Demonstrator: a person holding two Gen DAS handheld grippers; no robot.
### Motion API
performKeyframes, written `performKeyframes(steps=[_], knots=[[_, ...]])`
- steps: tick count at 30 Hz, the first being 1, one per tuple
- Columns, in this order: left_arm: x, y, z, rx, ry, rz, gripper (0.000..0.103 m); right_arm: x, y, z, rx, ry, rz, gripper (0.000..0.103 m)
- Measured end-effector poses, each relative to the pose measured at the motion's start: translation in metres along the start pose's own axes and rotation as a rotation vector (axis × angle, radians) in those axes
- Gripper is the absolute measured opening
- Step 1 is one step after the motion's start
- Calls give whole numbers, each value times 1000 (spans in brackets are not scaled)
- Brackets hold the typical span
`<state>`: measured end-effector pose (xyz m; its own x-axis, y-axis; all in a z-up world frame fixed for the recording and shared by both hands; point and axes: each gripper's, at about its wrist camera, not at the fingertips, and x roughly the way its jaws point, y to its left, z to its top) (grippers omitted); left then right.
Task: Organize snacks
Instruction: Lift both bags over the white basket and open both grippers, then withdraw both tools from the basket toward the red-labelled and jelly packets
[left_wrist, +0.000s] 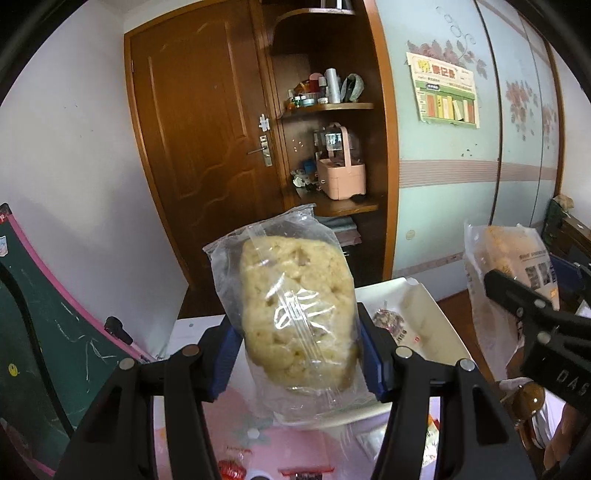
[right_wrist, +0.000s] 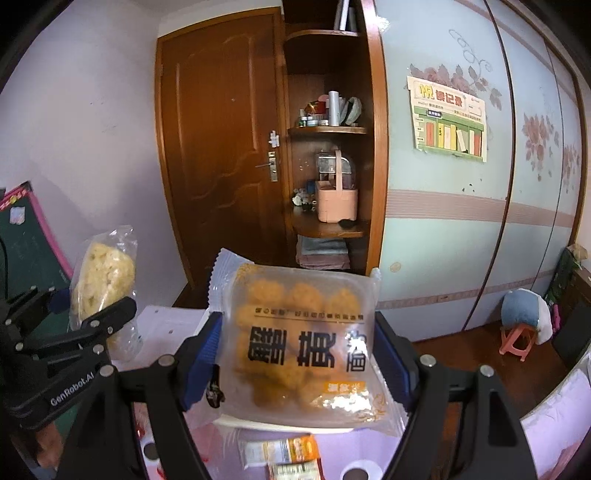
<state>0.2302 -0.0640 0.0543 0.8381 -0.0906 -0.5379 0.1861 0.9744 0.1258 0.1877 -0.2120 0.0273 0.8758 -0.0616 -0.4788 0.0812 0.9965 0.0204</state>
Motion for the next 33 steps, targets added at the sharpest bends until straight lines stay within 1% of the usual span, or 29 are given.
performKeyframes(steps=[4,6,9,11,16,20,22,23,24,25,26,27,28,30,33], knots=[[31,-1,5,5,44,7,56,18,-5,8,16,4,-11,78],[50,-2,5,3,79,-6,56,31,-7,10,21,19,-9,78],[77,-3,0,2,133,-16,56,46,-9,8,21,40,-4,78],[95,-4,-1,1,157,-7,56,57,-12,6,24,59,-9,78],[134,-7,-7,-6,222,15,56,94,-24,2,52,133,-25,79],[156,-8,-12,-11,263,8,57,125,-29,-10,76,210,-36,80],[161,-10,-15,-2,271,1,58,140,-29,-17,85,254,-24,82],[161,-9,-17,2,265,-6,62,146,-29,-20,87,278,-14,83],[160,-10,-17,3,256,-22,69,153,-28,-24,89,304,0,87],[158,-9,-18,-3,237,-41,88,156,-27,-27,88,316,0,88],[154,-6,-18,-9,211,-38,98,157,-25,-30,78,313,-8,88],[149,-5,-19,-13,190,-26,99,153,-22,-31,58,290,-18,88],[145,-2,-19,-19,169,-20,99,147,-19,-31,42,258,-17,92],[138,4,-17,-43,166,-28,100,135,-18,-29,33,213,-23,103],[127,14,-15,-81,167,-32,100,116,-21,-23,58,169,-20,103]])
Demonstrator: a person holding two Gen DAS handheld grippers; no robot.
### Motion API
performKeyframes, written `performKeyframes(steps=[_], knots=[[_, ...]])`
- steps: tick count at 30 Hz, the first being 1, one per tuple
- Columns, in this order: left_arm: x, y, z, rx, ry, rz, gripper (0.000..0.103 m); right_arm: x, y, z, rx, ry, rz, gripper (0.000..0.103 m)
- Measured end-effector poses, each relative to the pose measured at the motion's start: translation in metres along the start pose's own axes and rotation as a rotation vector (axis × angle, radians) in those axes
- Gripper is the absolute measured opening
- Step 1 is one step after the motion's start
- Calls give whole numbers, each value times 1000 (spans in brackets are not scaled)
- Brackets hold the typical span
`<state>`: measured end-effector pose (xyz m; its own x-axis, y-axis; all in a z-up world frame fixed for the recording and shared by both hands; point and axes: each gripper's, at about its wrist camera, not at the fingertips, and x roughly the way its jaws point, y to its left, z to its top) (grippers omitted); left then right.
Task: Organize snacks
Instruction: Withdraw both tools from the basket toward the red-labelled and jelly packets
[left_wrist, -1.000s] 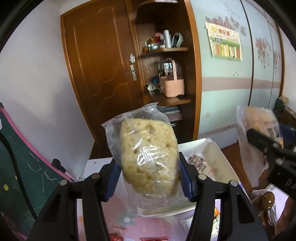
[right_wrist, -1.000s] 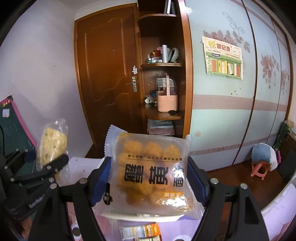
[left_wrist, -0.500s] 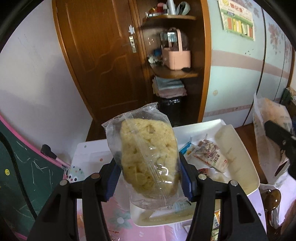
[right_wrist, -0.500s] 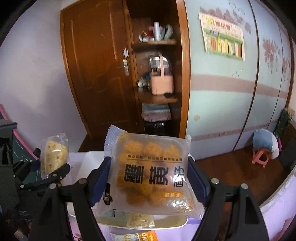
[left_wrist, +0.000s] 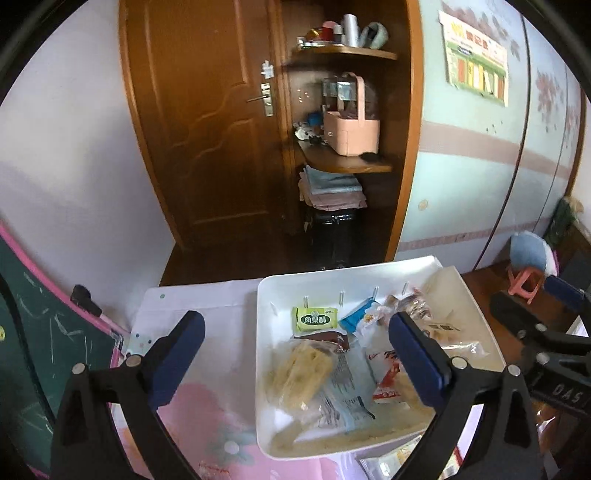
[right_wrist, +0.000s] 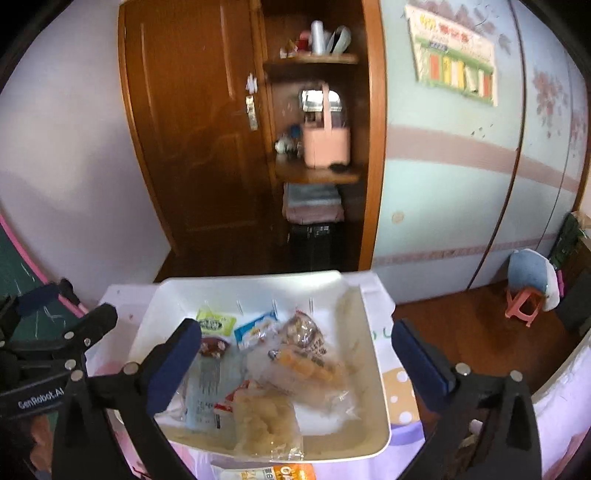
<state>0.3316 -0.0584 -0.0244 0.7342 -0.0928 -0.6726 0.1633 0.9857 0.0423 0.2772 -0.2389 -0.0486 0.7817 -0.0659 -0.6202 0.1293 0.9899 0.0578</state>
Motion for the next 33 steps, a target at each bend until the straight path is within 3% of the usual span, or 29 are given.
performKeyframes(steps=[8,17,28,33], knots=[[-48,26,-11,-59,-18,-18,100,-60,-1,-4,53,-66,97,103],[-114,40,-35,-54,-71,-51,100,-116,12,-21,99,-49,172,103],[-181,58,-82,-5,-93,-81,100,-185,42,-51,-25,-255,162,103],[-198,69,-103,39,-137,-31,100,-203,56,-69,-98,-338,140,103]])
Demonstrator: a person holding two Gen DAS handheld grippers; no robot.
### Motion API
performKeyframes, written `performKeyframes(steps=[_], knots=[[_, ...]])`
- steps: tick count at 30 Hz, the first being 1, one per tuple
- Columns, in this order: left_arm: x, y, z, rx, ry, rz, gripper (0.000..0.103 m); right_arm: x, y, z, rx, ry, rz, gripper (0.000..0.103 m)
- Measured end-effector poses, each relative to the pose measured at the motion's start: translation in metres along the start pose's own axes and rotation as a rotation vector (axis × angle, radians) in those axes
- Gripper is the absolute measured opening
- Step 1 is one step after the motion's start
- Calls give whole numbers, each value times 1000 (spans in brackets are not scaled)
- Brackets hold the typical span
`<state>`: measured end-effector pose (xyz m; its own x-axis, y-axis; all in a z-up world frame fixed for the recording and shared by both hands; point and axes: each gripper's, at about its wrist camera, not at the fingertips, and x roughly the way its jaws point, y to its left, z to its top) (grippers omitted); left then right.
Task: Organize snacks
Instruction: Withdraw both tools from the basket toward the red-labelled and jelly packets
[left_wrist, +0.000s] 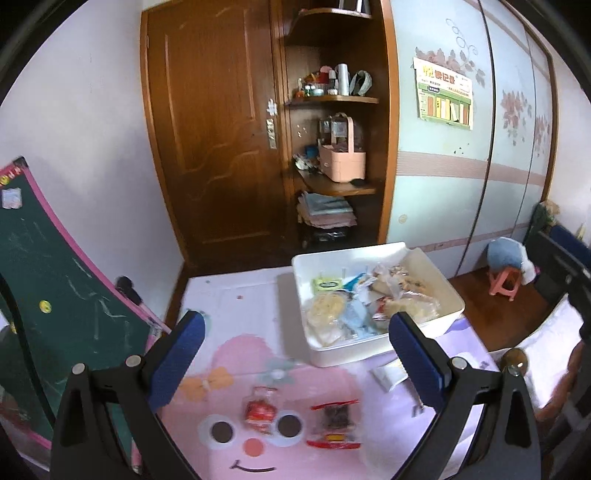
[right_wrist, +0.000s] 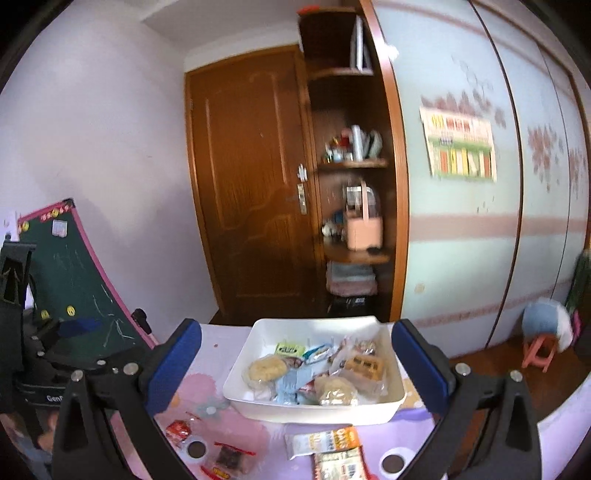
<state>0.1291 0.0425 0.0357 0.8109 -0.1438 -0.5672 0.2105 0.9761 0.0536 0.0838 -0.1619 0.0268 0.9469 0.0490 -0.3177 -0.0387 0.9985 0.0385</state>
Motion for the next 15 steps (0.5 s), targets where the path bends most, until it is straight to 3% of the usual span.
performKeyframes(steps=[5,9,13,15], knots=[[-8,18,-26,8,4,21,100,2,17,-18,-46,30,129,103],[1,33,-51,25,38,48,100,16,38,-41,-145,58,108,103],[29,44,-75,24,123,33,100,44,52,-71,-140,197,133,103],[46,48,-89,33,167,25,100,69,57,-92,-104,318,135,103]])
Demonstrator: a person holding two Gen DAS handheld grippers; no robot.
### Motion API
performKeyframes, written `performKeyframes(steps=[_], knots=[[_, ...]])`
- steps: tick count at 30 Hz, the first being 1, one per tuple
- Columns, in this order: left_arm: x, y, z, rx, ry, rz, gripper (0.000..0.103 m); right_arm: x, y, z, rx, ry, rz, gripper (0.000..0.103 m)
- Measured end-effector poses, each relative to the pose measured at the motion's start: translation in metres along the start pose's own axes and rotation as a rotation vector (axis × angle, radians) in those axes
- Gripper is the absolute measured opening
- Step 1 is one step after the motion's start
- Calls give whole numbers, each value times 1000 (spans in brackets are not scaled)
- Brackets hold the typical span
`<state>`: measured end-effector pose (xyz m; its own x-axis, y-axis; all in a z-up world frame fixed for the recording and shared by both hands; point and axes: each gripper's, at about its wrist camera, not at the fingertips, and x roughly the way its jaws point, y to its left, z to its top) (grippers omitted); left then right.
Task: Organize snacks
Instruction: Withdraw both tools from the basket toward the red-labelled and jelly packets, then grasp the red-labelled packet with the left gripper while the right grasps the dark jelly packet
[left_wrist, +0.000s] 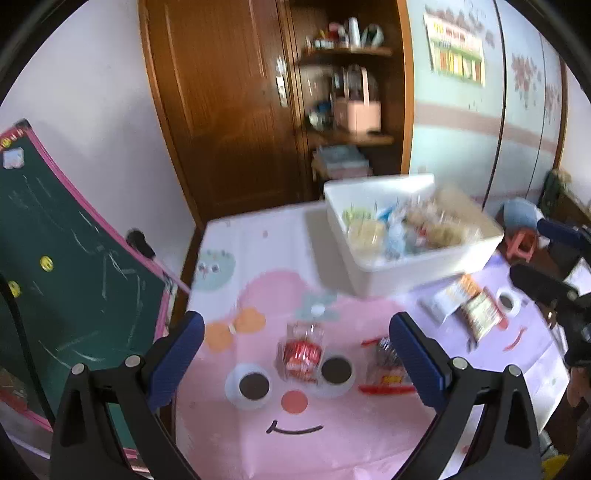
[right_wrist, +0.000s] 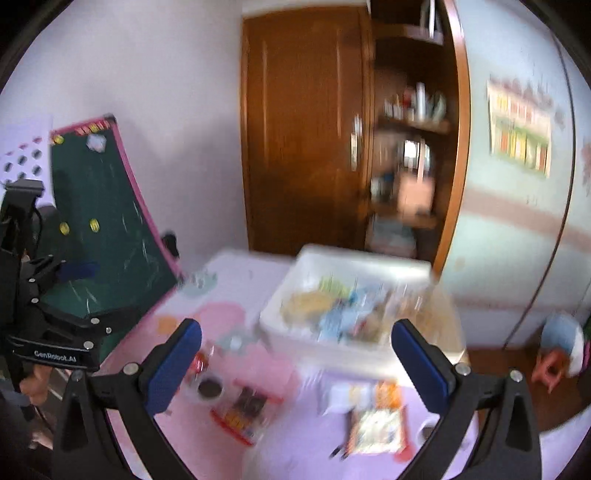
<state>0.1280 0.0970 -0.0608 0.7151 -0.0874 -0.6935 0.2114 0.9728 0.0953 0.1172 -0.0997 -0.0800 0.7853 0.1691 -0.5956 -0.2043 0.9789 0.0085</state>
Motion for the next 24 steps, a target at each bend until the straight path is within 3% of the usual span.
performKeyframes(steps=[6,9,18,22,24], knots=[[57,0,-29,66,100,0,100,72,16,-41,34,224,-37,91],[83,2,-39,79,152,-9,100,102,20,-57,85,313,-16,89],[144,25,-49,-21,284,-59,93,159,50,-79,69,409,-20,86],[158,31,-50,-62,313,-85,93,177,60,-83,48,443,-36,71],[163,29,-50,-63,322,-95,93,180,63,-86,39,450,-38,70]])
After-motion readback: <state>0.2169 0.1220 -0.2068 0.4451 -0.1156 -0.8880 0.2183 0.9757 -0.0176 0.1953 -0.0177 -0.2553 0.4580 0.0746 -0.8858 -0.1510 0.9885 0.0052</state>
